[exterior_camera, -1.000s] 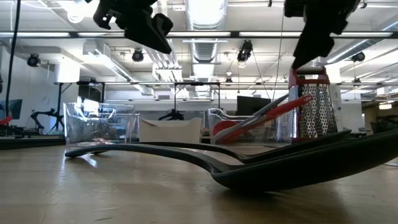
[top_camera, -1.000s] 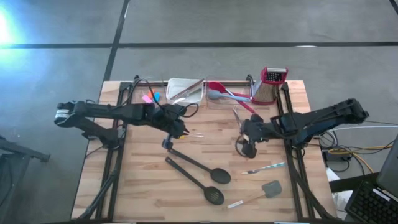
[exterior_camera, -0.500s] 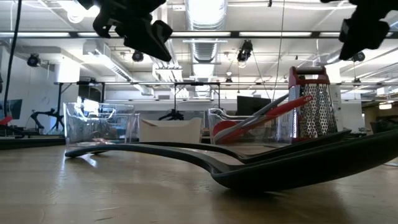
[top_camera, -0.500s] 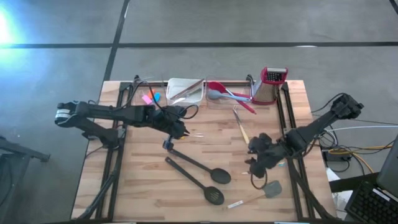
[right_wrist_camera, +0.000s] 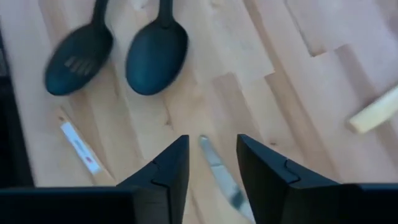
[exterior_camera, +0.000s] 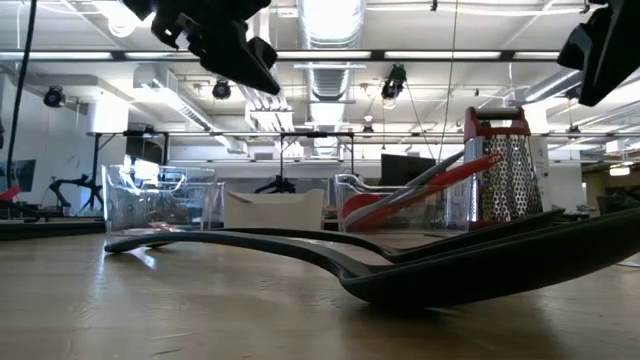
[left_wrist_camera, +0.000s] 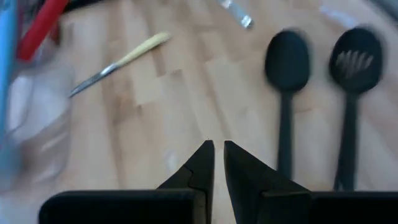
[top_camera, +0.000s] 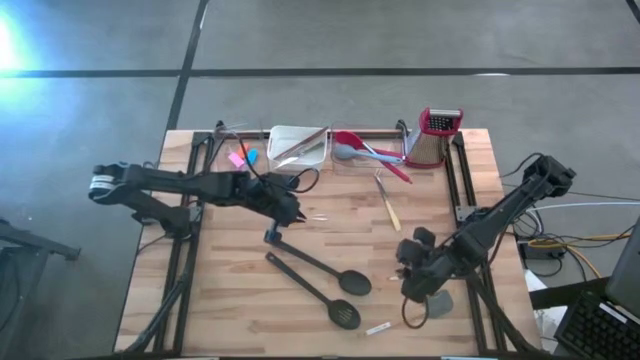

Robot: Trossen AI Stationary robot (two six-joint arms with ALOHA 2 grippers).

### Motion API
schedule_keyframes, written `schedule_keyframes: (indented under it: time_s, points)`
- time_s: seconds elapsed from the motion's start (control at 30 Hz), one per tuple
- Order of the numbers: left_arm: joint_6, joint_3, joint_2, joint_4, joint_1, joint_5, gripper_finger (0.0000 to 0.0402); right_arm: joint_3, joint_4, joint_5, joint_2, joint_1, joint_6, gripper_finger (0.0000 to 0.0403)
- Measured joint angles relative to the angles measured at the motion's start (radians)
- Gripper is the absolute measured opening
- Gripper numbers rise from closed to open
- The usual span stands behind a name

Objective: Pick & Place Kitchen Items
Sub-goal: Put the black serving spoon into the right transparent bin

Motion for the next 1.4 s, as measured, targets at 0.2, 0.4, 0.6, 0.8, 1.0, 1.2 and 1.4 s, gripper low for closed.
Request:
schedule_keyframes:
  time_s: [0.2,0.4,0.6,0.8,1.0,1.2,1.4]
  points:
    - [-0.009,-0.034,0.072,0.112,-0.029,0.112,0.0039,0.051,-0.11,0.043,0.004,-0.007,-0.043,0.0104]
    - [0.014,-0.005,0.199,0.117,-0.08,0.112,0.0044,0.081,-0.128,0.051,-0.037,-0.008,-0.046,0.0091]
    - [0.034,0.074,0.321,0.118,-0.138,0.113,0.0096,0.112,-0.149,0.122,-0.056,-0.01,-0.094,0.0079]
    - [0.021,0.128,0.422,0.123,-0.168,0.114,0.0146,0.117,-0.15,0.156,-0.056,-0.011,-0.123,0.0069]
    - [0.011,0.155,0.501,0.12,-0.174,0.113,0.0158,0.115,-0.152,0.156,-0.056,-0.011,-0.124,0.0073]
    - [0.035,0.16,0.538,0.118,-0.174,0.111,0.0156,0.115,-0.161,0.167,-0.056,-0.011,-0.126,0.0082]
    - [0.042,0.161,0.557,0.079,-0.174,0.096,0.0156,0.114,-0.167,0.187,-0.056,-0.011,-0.128,0.0076]
